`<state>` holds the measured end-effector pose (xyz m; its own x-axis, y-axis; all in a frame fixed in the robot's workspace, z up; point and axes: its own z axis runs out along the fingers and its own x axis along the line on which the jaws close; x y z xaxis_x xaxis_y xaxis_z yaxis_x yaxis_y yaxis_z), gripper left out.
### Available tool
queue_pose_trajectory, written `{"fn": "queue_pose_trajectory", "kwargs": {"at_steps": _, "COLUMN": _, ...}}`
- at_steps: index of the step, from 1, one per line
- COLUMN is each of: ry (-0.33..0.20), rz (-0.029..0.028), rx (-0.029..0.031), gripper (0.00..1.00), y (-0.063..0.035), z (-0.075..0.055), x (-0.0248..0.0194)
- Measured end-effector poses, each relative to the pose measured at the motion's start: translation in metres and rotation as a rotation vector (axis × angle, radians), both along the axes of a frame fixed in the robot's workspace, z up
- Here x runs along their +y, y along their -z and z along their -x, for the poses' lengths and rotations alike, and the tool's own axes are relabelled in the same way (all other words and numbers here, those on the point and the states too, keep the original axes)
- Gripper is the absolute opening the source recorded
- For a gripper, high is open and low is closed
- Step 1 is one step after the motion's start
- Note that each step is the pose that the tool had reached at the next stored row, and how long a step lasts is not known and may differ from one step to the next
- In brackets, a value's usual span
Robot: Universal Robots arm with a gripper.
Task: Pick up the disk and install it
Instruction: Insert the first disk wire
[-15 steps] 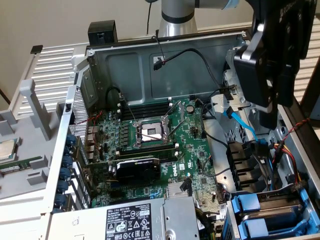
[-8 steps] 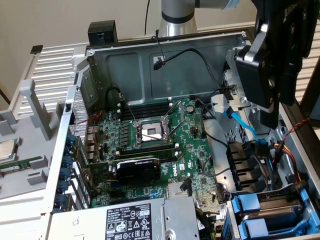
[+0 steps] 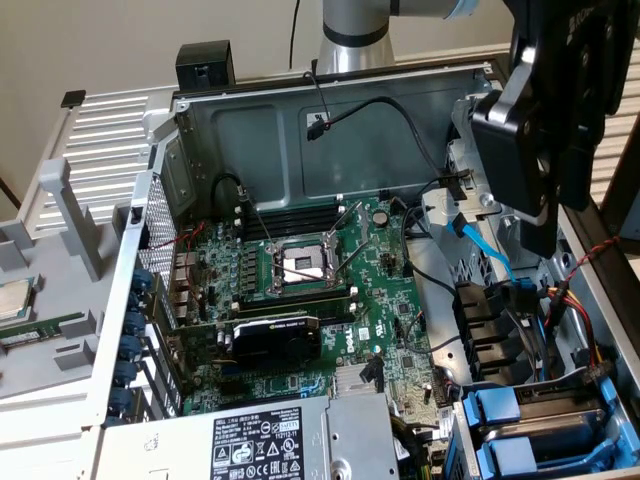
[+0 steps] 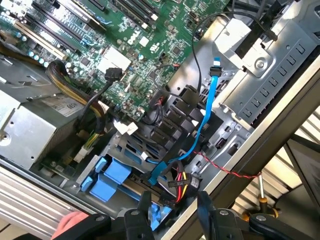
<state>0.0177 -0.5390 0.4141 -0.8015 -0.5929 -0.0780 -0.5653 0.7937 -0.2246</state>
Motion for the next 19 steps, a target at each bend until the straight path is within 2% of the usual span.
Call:
{"fn": "queue_pose_trajectory", "kwargs": {"at_steps": 2, "ry": 0.0, "rz": 0.0001, "rx": 0.0036, "gripper": 0.49, "y": 0.0, "z": 0.0, "x": 0.0}}
{"fn": "queue_pose_trajectory", "kwargs": {"at_steps": 6, "ry": 0.0, "rz": 0.0001, "rx": 0.0038, "gripper": 0.49, "y": 0.0001, "z": 0.0001, "x": 0.0}}
{"fn": "queue_pose_trajectory", "kwargs": {"at_steps": 8, "ry": -0.004, "rz": -0.0001, "rx": -0.0013, "gripper": 0.49, "y": 0.0002, "z": 0.0018, "x": -0.0001}}
{"fn": "queue_pose_trajectory", "kwargs": {"at_steps": 12, "ry": -0.045, "rz": -0.0034, "rx": -0.0032, "gripper": 0.49, "y": 0.0, "z": 0.0021, "x": -0.0003}}
{"fn": "queue_pose_trajectory", "kwargs": {"at_steps": 18, "ry": -0.15, "rz": -0.0037, "rx": -0.003, "gripper": 0.49, "y": 0.0001, "z": 0.0023, "x": -0.0003}}
{"fn": "queue_pose_trajectory", "kwargs": {"at_steps": 19, "ry": -0.164, "rz": -0.0019, "rx": -0.0016, "gripper": 0.49, "y": 0.0001, "z": 0.0024, "x": -0.0003}}
